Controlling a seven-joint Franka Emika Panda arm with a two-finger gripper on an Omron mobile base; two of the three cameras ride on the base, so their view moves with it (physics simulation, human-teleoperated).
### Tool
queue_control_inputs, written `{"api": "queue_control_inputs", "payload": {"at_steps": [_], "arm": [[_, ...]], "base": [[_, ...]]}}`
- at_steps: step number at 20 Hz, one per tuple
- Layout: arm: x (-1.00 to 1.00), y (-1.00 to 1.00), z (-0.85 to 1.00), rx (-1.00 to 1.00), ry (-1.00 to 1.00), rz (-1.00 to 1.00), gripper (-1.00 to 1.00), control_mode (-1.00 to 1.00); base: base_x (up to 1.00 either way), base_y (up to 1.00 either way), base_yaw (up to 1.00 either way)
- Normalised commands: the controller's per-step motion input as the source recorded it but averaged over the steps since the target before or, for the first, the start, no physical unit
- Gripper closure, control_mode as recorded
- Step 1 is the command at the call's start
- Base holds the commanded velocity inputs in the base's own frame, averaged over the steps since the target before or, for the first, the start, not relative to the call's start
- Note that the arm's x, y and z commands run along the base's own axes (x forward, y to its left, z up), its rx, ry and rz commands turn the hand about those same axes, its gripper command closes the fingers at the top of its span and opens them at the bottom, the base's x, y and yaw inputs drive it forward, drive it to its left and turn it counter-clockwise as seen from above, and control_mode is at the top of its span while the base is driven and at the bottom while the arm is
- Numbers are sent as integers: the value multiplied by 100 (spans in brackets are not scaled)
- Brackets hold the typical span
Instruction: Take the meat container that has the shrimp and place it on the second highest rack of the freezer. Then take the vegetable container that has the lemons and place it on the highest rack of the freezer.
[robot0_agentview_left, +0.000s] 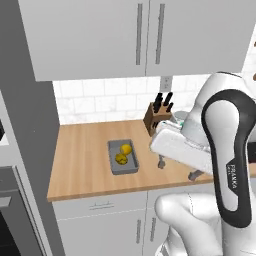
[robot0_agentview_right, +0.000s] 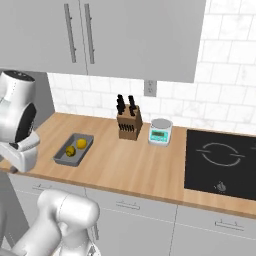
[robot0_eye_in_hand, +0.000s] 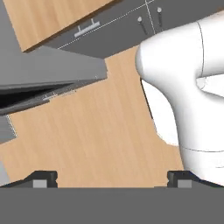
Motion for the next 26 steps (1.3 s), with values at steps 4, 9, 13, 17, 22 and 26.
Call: {"api": "queue_control_inputs", "payload": {"at_steps": [4,9,13,17,22,26], "arm": [[33,51,-31,1,36,-46,-100,-100],[4,44,-53,0,15,-71,-100,-100],[11,32,-35,-3,0,-84,-100,-100],[40,6,-1,-5,0,-58,-100,-100],[51,-10,0,-4,4,-10,-100,-100],[23,-29,0,-26,-4,0,-100,-100]], "base": [[0,0,0],[0,0,0],[0,0,0],[0,0,0],[0,0,0],[0,0,0]]}}
